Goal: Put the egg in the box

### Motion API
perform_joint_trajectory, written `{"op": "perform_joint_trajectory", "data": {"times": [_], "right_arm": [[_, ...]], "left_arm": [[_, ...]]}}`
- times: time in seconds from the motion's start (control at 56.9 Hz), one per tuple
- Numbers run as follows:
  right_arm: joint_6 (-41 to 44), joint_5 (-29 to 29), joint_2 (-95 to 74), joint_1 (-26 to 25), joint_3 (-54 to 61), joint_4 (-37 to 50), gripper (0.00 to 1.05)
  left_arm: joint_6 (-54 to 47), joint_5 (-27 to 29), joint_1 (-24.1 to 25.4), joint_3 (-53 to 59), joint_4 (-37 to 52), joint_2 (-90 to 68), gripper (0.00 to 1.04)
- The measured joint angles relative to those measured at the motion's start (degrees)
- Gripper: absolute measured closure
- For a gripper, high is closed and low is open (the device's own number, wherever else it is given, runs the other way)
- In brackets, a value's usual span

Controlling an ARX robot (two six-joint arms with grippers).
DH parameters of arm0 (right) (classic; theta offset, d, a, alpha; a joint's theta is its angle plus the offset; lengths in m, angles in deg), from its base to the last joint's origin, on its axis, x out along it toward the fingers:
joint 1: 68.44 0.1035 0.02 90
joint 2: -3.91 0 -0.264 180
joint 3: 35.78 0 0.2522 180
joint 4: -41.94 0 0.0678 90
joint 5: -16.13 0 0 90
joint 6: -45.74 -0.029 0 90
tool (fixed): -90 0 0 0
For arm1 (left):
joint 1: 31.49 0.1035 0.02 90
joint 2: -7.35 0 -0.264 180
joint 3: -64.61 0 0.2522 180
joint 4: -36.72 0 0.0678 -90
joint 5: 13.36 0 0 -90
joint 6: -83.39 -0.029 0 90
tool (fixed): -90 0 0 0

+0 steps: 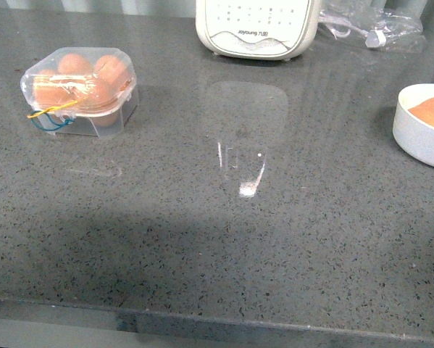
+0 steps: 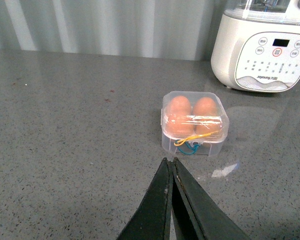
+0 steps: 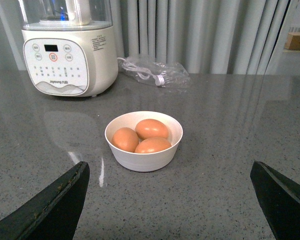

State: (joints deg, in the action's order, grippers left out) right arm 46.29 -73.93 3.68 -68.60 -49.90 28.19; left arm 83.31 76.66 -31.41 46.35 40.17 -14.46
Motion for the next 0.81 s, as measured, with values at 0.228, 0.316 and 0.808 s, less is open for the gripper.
{"op": "perform_joint_trajectory", "data": {"times": [0.228, 0.316, 0.808], "right_arm": [[0.0, 0.0, 0.0, 0.0, 0.0, 0.0, 0.07], [0.0, 0.0, 0.0, 0.0, 0.0, 0.0, 0.07], [0.0, 0.0, 0.0, 0.0, 0.0, 0.0, 0.07]], "left_arm": [[0.02, 0.0, 0.0, 1.6, -2.38, 3.98, 1.01], [0.02, 0.0, 0.0, 1.99, -3.3, 5.31, 1.01], [0.15, 0.02, 0.0, 2.89, -7.39, 12.15, 1.01]]}}
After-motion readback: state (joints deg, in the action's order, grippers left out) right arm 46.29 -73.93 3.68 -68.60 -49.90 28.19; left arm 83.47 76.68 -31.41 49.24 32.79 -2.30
